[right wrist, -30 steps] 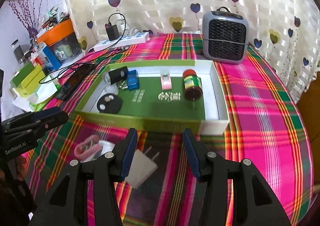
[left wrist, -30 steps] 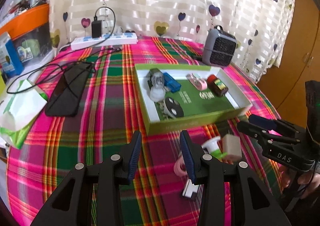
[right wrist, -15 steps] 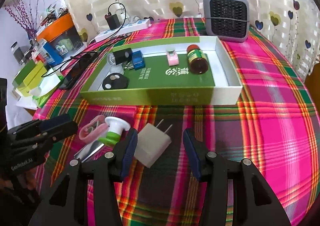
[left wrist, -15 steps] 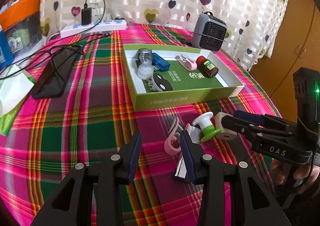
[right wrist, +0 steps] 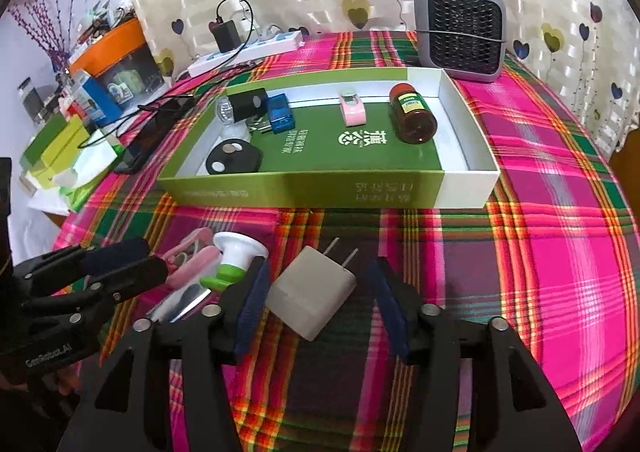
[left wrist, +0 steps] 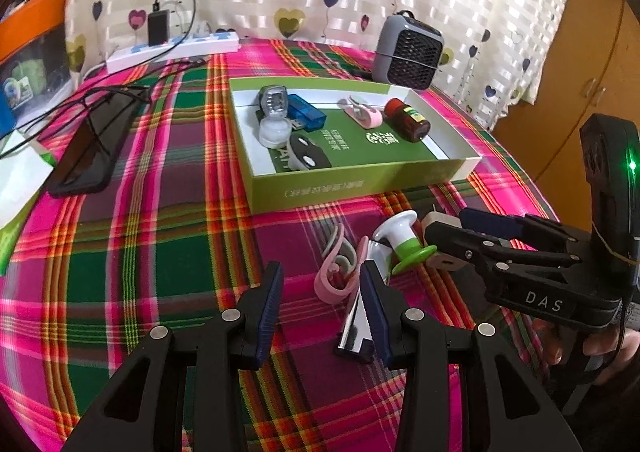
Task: Organize rigid objects
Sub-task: 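Grasp the pink hook with the left gripper while the right grasps the white plug charger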
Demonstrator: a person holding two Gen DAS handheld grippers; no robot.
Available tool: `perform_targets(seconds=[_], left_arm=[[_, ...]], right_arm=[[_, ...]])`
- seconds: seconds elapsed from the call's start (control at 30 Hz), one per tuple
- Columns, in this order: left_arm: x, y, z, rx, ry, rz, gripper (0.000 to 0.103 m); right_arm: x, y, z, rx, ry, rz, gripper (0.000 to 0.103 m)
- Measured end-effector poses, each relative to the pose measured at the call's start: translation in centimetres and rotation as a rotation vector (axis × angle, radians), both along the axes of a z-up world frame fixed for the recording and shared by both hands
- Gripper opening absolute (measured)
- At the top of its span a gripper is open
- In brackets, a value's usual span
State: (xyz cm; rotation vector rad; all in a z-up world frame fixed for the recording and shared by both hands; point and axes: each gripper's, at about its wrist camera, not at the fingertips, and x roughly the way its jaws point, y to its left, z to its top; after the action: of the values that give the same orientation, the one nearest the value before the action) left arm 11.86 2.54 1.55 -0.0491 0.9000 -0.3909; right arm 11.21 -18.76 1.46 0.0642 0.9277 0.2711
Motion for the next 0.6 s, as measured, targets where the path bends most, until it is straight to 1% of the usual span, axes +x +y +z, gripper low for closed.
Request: perform_targets(seconds=[0.2,0.3,0.43,0.6], left_arm=[[0.7,-0.5,-0.4,0.024,0.015,-0.014,0.039],[0.8,-0.6,-0.5,0.028,0.019,-0.019,0.039],[1.1,-0.7,-0.5,0.033,0.022,-0.023,0.039],[1.5,-1.3,-0.4,0.078,0.008,-0.041,0.039]], right_arm=[[0.0,-0.2,0.0,0.006,0.014,-0.004,0.057],[0.3,-0.1,-0.3,0.017,0.035,-0.002,0.057],[0.5,0.0,-0.3,0.017,0.039,-0.008,0.057],[0.6,0.0,-0.5,-0.015,0.034,-0.009,0.057]])
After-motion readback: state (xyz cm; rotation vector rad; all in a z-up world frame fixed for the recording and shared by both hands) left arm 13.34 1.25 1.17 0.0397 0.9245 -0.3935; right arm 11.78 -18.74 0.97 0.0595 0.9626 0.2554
